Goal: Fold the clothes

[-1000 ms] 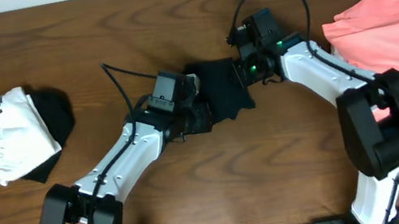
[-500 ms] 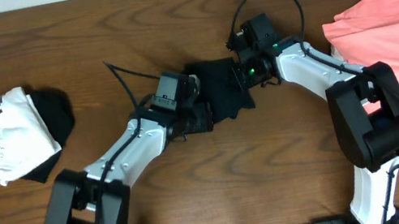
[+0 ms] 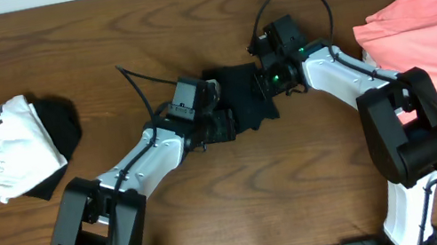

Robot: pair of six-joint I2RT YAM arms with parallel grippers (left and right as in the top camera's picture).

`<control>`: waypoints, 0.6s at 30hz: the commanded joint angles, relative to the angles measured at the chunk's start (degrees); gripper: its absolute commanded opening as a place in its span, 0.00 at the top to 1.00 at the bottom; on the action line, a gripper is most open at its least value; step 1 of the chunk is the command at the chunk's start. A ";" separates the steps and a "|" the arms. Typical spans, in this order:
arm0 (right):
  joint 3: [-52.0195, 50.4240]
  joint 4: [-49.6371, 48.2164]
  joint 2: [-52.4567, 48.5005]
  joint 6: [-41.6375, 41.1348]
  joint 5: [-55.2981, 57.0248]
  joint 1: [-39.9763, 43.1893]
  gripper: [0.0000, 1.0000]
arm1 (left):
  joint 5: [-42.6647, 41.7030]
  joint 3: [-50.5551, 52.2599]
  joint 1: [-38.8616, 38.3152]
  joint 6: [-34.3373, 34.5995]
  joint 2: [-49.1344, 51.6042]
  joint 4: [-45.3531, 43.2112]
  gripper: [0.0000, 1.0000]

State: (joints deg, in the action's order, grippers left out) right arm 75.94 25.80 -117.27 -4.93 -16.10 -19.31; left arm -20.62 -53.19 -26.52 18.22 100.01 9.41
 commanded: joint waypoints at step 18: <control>0.00 0.15 -0.98 0.72 0.20 -0.63 0.63 | -2.97 -0.24 -3.04 2.29 0.42 -2.05 0.38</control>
State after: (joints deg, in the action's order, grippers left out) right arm 75.94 25.82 -117.27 -4.93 -16.08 -19.31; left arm -22.37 -53.19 -29.47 19.73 100.03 7.42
